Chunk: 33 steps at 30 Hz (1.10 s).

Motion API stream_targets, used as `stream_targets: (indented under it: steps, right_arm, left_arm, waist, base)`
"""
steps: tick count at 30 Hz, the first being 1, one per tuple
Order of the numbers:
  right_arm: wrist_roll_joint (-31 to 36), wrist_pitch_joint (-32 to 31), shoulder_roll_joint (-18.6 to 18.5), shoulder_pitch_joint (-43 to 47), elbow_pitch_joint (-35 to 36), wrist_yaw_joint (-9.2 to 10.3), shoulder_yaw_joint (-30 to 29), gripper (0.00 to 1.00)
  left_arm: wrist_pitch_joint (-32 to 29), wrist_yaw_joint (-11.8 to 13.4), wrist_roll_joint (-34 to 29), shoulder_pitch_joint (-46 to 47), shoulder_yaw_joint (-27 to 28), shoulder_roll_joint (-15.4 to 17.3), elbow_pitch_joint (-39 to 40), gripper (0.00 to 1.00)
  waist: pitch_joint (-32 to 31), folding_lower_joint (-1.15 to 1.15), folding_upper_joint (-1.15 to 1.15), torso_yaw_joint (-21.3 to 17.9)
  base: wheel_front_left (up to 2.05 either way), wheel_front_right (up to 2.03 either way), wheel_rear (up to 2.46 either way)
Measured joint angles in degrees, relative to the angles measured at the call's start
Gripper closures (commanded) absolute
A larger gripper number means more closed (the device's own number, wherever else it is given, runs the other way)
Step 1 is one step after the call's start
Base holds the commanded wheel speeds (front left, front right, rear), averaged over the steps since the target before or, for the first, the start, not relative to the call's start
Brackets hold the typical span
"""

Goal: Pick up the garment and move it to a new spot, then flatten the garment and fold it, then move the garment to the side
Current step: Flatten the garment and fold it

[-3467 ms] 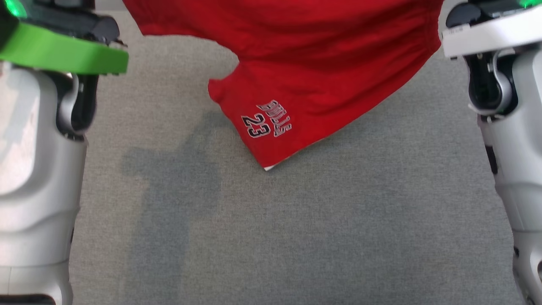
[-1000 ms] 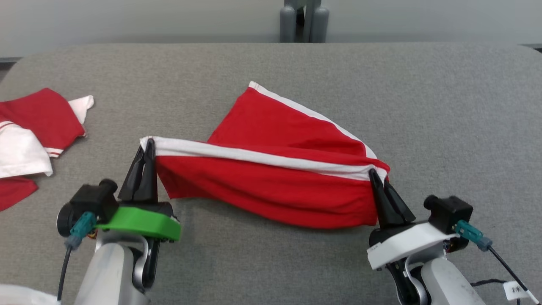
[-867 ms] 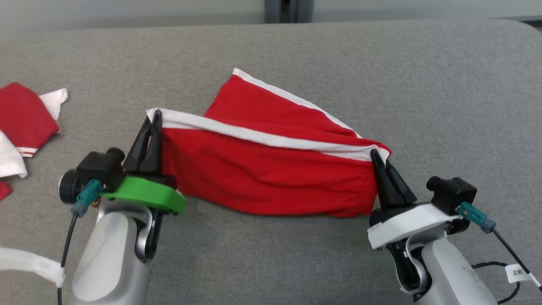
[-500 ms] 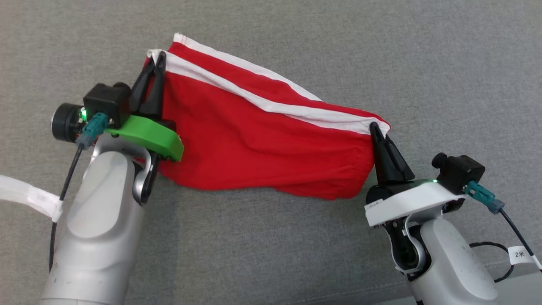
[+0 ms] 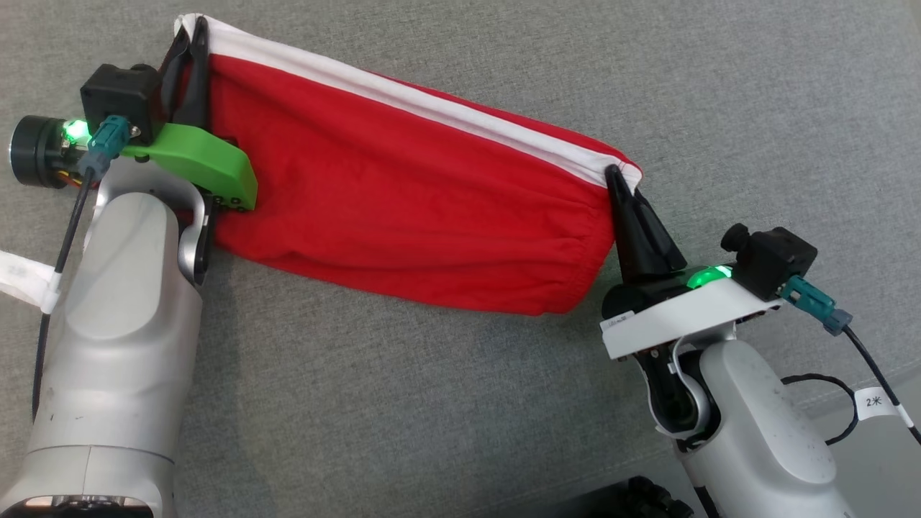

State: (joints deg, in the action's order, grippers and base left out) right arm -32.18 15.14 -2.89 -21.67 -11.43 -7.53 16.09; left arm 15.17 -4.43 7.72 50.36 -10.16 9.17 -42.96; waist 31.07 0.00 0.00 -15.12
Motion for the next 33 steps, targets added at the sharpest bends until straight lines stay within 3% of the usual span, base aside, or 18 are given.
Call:
stream_targets:
  steps: [4,5,6,7,17,33]
  right_arm:
    - [1.7,0.0,0.0,-0.4,-0.93,0.0,2.11,1.0]
    - [2.71,-0.01,0.02,-0.57,-1.01,0.0,2.44,0.62]
    - [3.66,0.0,0.03,-0.6,-0.99,0.0,2.45,0.07]
    - [4.46,0.0,0.02,-0.6,-0.94,0.0,2.37,0.0]
    - [9.13,0.0,0.02,2.83,-0.29,0.0,-2.91,0.0]
    - [11.16,0.0,0.02,7.29,-0.85,0.0,-6.76,0.0]
  left_arm:
    - [0.02,0.78,-0.12,0.81,0.63,-0.2,-2.58,1.0]
    - [0.04,0.89,-0.24,0.81,0.68,-0.29,-3.01,0.78]
    - [0.04,0.91,-0.23,0.82,0.93,-0.53,-3.25,0.47]
    - [0.04,0.91,-0.23,0.82,1.0,-0.62,-3.37,0.0]
    - [0.02,-0.11,0.13,-2.69,1.51,-2.32,-4.16,0.0]
    - [-0.31,-1.82,2.38,-2.69,0.9,-3.11,-16.57,0.0]
  waist:
    - [0.51,0.0,0.0,-0.38]
    - [0.42,0.0,0.0,-0.31]
    - [0.26,0.0,0.0,-0.2]
    - [0.09,0.0,0.0,-0.09]
    - [-3.31,0.0,0.0,1.61]
    - [-7.95,0.0,0.0,3.83]
  base:
    - [0.0,0.0,0.0]
    - [0.0,0.0,0.0]
    - [0.0,0.0,0.0]
    - [0.0,0.0,0.0]
    - [0.0,0.0,0.0]
    - [0.0,0.0,0.0]
